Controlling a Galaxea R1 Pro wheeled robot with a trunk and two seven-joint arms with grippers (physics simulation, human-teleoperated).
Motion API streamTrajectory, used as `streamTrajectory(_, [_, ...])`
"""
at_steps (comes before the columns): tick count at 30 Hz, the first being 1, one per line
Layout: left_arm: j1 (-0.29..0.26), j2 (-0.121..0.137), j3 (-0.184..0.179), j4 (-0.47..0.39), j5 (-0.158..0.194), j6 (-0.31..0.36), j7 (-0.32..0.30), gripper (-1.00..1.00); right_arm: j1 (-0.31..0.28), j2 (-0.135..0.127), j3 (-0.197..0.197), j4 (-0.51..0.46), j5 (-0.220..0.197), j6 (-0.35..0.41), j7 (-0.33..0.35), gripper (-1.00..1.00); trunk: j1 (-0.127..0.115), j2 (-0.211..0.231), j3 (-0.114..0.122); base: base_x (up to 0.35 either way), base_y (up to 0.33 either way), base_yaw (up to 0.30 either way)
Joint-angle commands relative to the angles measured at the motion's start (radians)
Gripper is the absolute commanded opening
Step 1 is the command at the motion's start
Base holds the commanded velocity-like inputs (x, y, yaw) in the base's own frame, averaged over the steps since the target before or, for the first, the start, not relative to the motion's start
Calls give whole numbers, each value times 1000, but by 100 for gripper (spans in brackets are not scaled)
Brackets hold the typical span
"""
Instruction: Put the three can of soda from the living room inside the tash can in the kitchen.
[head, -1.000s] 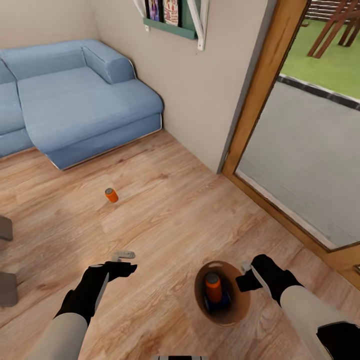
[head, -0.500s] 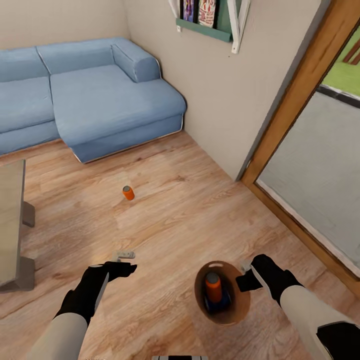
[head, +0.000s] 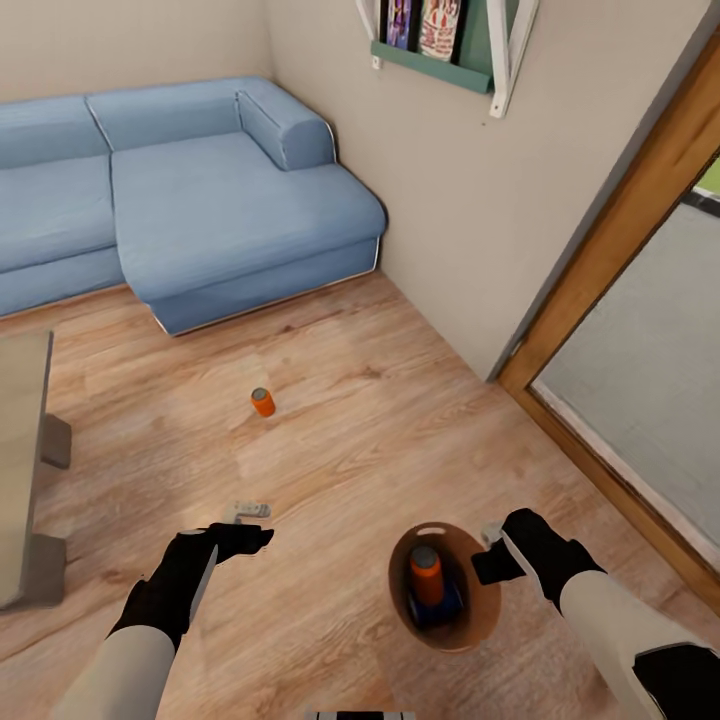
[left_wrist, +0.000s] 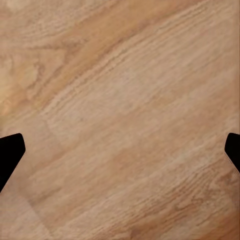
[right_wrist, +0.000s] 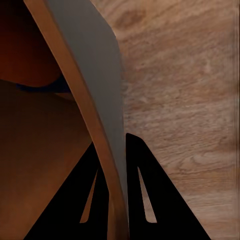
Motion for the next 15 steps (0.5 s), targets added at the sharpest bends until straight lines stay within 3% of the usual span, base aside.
streamTrajectory(1, [0,0,0,0,0,0,0,100,-1,0,-1,0,-16,2,7,-100,0,0,0,328,6,1])
streamTrajectory(8, [0,0,0,0,0,0,0,100,-1,0,0,0,-16,2,7,-100,0,0,0,328,58,26])
streamTrajectory(15, [0,0,0,0,0,0,0,100,0,1,0,0,-16,2,7,-100,0,0,0,327,91,208])
